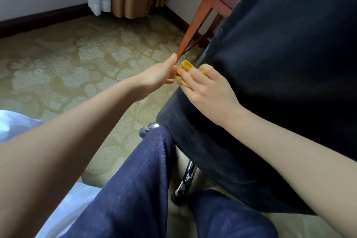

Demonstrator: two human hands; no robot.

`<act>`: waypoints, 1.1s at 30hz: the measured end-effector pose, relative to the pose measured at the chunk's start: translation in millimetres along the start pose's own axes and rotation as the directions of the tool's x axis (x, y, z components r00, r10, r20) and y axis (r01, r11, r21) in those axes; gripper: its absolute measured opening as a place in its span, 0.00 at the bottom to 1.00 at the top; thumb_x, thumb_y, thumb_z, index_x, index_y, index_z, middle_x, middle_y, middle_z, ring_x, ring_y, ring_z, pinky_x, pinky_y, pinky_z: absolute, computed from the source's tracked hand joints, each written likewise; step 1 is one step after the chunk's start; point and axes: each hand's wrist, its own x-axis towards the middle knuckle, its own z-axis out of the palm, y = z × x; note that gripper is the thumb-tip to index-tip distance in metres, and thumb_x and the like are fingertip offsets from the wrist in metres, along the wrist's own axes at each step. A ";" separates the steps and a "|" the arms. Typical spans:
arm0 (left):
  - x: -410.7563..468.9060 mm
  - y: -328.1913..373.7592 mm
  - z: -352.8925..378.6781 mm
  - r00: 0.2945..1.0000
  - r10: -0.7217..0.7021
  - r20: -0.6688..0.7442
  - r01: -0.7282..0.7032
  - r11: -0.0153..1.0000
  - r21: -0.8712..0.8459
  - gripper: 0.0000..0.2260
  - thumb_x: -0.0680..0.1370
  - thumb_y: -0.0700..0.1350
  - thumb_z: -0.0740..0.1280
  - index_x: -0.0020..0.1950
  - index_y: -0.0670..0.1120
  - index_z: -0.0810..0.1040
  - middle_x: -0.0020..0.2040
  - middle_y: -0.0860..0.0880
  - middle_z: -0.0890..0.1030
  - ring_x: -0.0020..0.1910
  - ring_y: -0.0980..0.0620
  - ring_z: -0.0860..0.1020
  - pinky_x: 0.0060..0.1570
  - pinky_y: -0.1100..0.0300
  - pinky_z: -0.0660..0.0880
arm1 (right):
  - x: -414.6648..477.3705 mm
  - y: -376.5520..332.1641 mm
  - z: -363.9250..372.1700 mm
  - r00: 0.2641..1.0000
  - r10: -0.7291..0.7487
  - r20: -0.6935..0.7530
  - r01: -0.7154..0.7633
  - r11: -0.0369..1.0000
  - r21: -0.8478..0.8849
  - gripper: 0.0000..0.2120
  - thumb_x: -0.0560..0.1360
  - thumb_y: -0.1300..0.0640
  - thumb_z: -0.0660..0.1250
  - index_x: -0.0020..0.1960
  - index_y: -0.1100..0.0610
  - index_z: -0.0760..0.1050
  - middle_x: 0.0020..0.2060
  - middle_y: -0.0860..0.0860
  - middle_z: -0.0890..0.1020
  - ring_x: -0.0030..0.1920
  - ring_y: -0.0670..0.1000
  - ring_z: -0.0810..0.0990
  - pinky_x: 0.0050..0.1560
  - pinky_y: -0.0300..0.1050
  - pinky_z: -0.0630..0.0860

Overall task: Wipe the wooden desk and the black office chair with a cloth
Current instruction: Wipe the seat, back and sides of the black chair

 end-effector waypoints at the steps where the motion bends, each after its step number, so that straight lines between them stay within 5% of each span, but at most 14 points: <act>1: 0.0 -2.6 -3.3 1.000 -0.013 -0.014 0.013 1.000 0.012 0.26 0.83 0.55 0.42 0.70 0.45 0.69 0.66 0.51 0.73 0.54 0.62 0.71 0.33 0.83 0.67 | 7.0 -10.6 4.5 1.000 -0.007 0.029 0.007 1.000 0.019 0.18 0.78 0.55 0.58 0.66 0.52 0.74 0.60 0.46 0.79 0.63 0.47 0.75 0.65 0.44 0.69; 8: -3.2 -24.7 -17.4 0.989 -0.097 -0.114 0.100 0.995 0.019 0.23 0.83 0.54 0.44 0.71 0.46 0.68 0.70 0.49 0.71 0.64 0.57 0.69 0.48 0.72 0.64 | 20.1 -70.1 42.2 0.962 -0.149 0.231 0.116 0.982 0.148 0.21 0.82 0.60 0.48 0.74 0.65 0.56 0.72 0.58 0.64 0.73 0.58 0.58 0.72 0.52 0.53; 12: -7.9 -22.8 5.9 0.990 -0.137 -0.033 0.134 0.987 -0.088 0.22 0.83 0.55 0.46 0.72 0.48 0.67 0.68 0.52 0.72 0.59 0.60 0.69 0.39 0.81 0.67 | -19.1 -85.8 55.2 0.924 -0.258 0.283 0.191 0.951 0.244 0.25 0.82 0.58 0.51 0.76 0.65 0.48 0.76 0.59 0.54 0.76 0.60 0.48 0.72 0.54 0.51; 14: -8.5 -18.4 23.3 0.992 -0.128 0.014 0.128 0.978 -0.162 0.21 0.83 0.54 0.47 0.73 0.49 0.65 0.69 0.54 0.69 0.64 0.59 0.68 0.46 0.82 0.64 | -48.7 -85.8 55.8 0.922 -0.288 0.259 0.217 0.937 0.273 0.26 0.81 0.55 0.57 0.75 0.62 0.56 0.75 0.56 0.60 0.75 0.57 0.56 0.71 0.52 0.57; 16: -7.5 -15.6 37.3 0.992 -0.129 0.002 0.127 0.972 -0.200 0.23 0.82 0.55 0.47 0.75 0.48 0.60 0.73 0.52 0.65 0.71 0.56 0.64 0.58 0.71 0.57 | -76.2 -82.4 54.2 0.939 -0.286 0.190 0.220 0.926 0.308 0.23 0.75 0.52 0.67 0.69 0.57 0.70 0.68 0.51 0.73 0.69 0.53 0.70 0.67 0.47 0.68; 20: -10.3 -13.2 46.1 0.988 -0.145 -0.045 0.130 0.964 -0.231 0.24 0.82 0.55 0.47 0.77 0.48 0.57 0.75 0.50 0.61 0.74 0.54 0.59 0.64 0.67 0.55 | -124.9 -71.2 50.9 0.975 -0.220 0.004 0.203 0.907 0.369 0.16 0.71 0.57 0.72 0.58 0.56 0.81 0.59 0.50 0.80 0.58 0.50 0.79 0.57 0.44 0.76; 28: -12.0 -14.4 48.0 0.990 -0.105 -0.093 0.087 0.979 -0.182 0.24 0.83 0.55 0.49 0.76 0.46 0.59 0.75 0.48 0.63 0.74 0.53 0.60 0.72 0.60 0.52 | -156.0 -22.9 13.5 0.992 -0.013 -0.123 0.044 0.967 0.253 0.18 0.79 0.68 0.56 0.60 0.56 0.80 0.59 0.50 0.80 0.57 0.52 0.78 0.61 0.45 0.66; 33: -8.4 -13.0 49.0 0.989 -0.095 -0.116 0.072 0.979 -0.189 0.24 0.82 0.56 0.49 0.75 0.46 0.63 0.73 0.47 0.66 0.72 0.52 0.63 0.68 0.63 0.54 | -127.4 -2.2 -4.5 0.983 0.033 -0.183 0.010 0.974 0.227 0.19 0.74 0.69 0.65 0.61 0.55 0.79 0.59 0.50 0.81 0.53 0.51 0.81 0.51 0.45 0.77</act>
